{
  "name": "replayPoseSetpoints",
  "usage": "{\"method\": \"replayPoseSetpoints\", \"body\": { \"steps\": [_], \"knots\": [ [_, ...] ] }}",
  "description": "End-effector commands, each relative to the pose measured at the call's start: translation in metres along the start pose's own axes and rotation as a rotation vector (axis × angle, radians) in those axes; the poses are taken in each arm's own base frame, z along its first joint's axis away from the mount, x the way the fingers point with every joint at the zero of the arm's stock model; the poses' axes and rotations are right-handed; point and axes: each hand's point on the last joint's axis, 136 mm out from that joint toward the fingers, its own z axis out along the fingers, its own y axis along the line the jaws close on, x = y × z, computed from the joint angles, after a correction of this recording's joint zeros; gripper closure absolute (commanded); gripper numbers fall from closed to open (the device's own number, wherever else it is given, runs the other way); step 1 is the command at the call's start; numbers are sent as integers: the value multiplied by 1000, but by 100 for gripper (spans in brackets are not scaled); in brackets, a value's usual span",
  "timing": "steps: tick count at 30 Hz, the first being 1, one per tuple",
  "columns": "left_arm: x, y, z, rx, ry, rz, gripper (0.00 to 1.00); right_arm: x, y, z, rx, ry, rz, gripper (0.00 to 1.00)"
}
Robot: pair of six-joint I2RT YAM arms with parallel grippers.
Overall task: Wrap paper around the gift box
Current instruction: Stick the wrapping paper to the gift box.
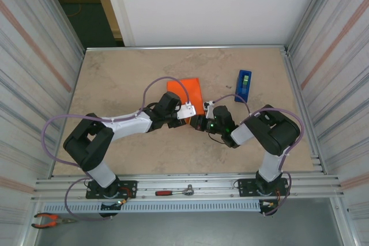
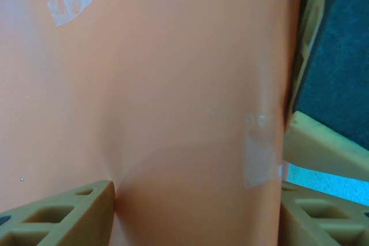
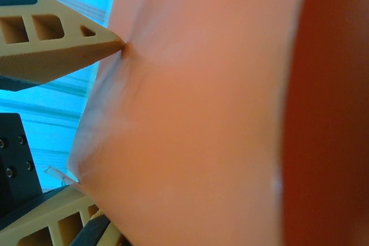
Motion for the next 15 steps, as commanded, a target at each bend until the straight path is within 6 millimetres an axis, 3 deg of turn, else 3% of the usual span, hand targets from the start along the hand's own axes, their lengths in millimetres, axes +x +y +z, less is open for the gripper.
{"method": "replayPoseSetpoints", "body": {
  "steps": [1, 9, 15],
  "knots": [
    [26, -31, 4, 100, 81, 11, 37, -17, 8, 2, -35, -42, 4, 100],
    [25, -30, 4, 100, 80, 11, 37, 0, 6, -17, -15, -23, -7, 100],
    [26, -31, 4, 103, 81, 10, 37, 14, -1, -16, 9, 7, -11, 100]
  ]
}}
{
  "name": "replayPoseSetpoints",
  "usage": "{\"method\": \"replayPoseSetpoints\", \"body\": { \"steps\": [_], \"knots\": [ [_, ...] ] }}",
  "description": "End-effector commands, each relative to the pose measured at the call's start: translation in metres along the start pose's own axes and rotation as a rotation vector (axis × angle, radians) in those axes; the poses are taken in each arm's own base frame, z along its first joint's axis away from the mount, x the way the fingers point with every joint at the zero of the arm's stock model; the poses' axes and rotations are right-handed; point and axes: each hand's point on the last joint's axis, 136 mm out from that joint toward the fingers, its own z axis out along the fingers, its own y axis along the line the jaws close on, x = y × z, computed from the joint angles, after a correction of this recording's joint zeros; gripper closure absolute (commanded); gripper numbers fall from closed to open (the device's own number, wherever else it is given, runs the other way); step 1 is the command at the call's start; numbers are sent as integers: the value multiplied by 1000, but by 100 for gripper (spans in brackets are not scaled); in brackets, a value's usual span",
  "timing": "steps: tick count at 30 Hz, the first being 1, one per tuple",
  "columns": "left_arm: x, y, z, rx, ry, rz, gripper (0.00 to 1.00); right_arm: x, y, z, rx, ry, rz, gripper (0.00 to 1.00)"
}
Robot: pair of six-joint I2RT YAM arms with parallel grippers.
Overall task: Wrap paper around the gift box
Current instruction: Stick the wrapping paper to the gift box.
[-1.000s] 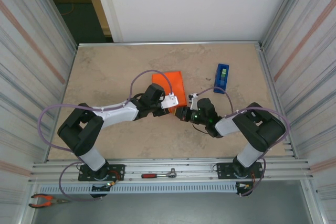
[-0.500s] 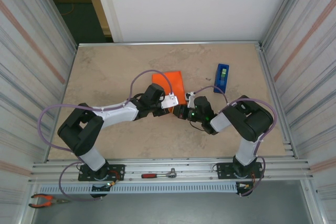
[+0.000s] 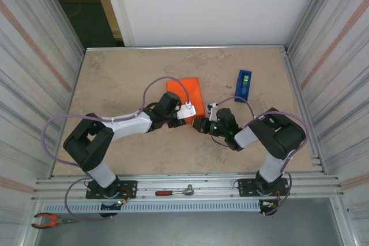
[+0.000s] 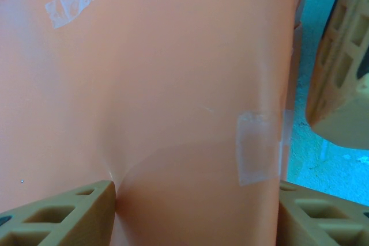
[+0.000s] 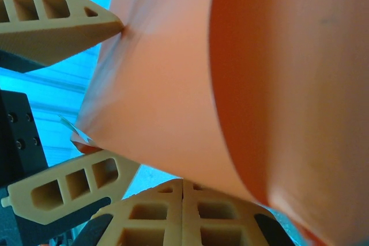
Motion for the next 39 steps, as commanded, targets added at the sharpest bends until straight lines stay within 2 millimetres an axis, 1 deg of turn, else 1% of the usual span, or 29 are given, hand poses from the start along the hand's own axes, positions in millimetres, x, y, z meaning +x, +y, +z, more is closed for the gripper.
{"method": "replayPoseSetpoints", "body": {
  "steps": [1, 6, 11, 13, 21, 25, 30, 39],
  "knots": [
    [26, -31, 3, 103, 82, 10, 37, 4, 0, 1, 1, 3, -10, 100],
    [27, -31, 3, 104, 83, 8, 37, 4, -1, 12, -8, 4, 1, 100],
    [26, -31, 3, 104, 83, 9, 37, -3, -4, 19, -5, -5, 7, 100],
    [26, -31, 3, 102, 82, 7, 37, -5, 0, 17, -19, -7, 6, 100],
    [26, -31, 3, 103, 82, 7, 37, -7, 14, -7, -13, -9, -26, 100],
    [26, -31, 3, 103, 82, 7, 37, -12, 23, -12, -20, -18, -45, 100],
    [27, -31, 3, 103, 84, 7, 37, -21, 32, -12, -31, -31, -56, 100],
    [26, -30, 2, 101, 82, 6, 37, -37, 42, -3, -57, -46, -61, 100]
  ]
}}
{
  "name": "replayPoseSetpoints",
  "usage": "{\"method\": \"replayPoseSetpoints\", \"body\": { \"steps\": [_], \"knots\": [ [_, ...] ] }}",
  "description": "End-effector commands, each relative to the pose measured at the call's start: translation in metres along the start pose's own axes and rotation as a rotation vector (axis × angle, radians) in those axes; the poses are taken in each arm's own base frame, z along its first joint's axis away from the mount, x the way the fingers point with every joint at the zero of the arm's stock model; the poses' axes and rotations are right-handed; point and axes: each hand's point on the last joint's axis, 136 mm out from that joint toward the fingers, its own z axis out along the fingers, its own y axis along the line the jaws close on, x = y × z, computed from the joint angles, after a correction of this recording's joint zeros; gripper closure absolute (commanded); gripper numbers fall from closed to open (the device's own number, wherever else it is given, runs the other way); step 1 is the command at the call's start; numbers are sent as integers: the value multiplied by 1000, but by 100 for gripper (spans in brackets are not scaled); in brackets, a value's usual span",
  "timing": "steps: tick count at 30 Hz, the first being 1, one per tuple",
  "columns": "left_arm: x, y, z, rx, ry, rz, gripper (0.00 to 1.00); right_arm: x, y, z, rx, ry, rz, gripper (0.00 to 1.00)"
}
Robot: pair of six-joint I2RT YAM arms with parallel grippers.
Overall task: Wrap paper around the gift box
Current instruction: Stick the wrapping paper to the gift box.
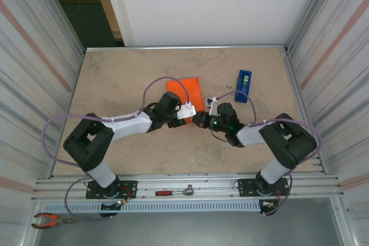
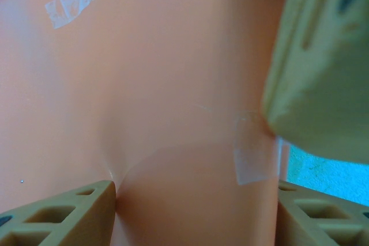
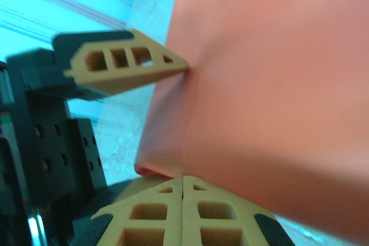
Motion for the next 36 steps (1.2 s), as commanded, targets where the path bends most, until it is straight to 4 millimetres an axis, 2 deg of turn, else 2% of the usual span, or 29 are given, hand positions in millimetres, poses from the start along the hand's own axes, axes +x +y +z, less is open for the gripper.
{"method": "replayPoseSetpoints", "body": {
  "steps": [1, 10, 20, 23, 30, 36],
  "knots": [
    [26, -31, 2, 102, 80, 7, 37, -11, 8, 6, -21, -8, -32, 100],
    [26, -31, 2, 101, 79, 6, 37, -18, 3, 12, -17, -12, -17, 100],
    [26, -30, 2, 97, 80, 4, 37, -16, -5, 18, -12, 7, 0, 100],
    [25, -28, 1, 91, 80, -3, 37, -22, -2, 13, -21, -5, 1, 100],
    [10, -17, -6, 72, 42, -22, 35, -39, 7, -7, -5, -46, -22, 100],
    [-3, -5, -16, 58, 2, -40, 32, -38, 5, -20, 17, -45, -24, 100]
  ]
}}
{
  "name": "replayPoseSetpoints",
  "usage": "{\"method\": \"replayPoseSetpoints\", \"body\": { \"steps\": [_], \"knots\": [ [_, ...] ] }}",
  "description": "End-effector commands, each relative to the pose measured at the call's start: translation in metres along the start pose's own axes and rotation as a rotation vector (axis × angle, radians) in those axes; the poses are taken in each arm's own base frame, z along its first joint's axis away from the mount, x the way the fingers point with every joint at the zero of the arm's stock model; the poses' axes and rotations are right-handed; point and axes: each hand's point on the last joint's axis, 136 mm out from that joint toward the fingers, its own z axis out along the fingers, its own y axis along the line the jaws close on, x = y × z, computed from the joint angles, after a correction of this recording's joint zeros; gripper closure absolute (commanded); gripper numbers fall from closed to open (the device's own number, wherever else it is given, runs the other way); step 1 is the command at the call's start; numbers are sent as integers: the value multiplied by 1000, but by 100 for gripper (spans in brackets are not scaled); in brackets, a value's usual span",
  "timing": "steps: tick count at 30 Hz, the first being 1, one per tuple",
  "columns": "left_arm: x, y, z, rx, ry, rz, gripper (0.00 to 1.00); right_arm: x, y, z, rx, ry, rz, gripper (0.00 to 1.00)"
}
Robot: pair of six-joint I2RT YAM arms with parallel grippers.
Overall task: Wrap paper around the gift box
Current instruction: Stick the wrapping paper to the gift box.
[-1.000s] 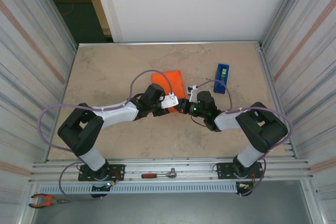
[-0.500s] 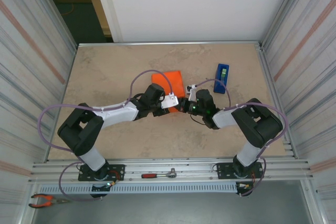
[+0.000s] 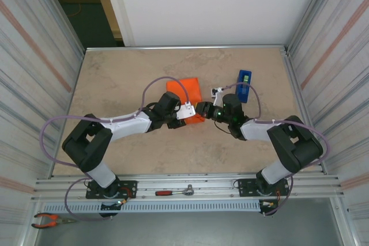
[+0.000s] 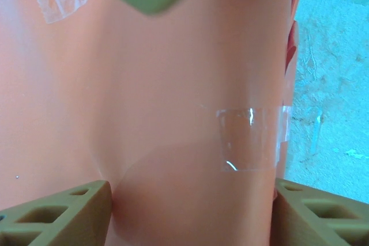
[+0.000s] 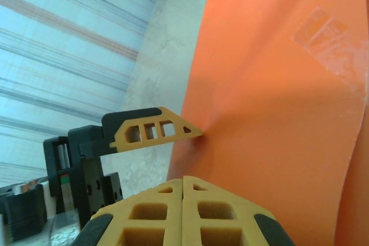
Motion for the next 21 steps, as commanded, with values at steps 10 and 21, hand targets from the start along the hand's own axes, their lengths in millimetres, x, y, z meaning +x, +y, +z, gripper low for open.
{"method": "replayPoseSetpoints", "body": {
  "steps": [10, 21],
  "knots": [
    [-14, 11, -20, 17, -52, -59, 30, 38, 5, -16, 46, 101, -47, 100],
    [-34, 54, -55, -77, -182, -186, 24, 46, 15, 1, 40, 138, -81, 100]
  ]
}}
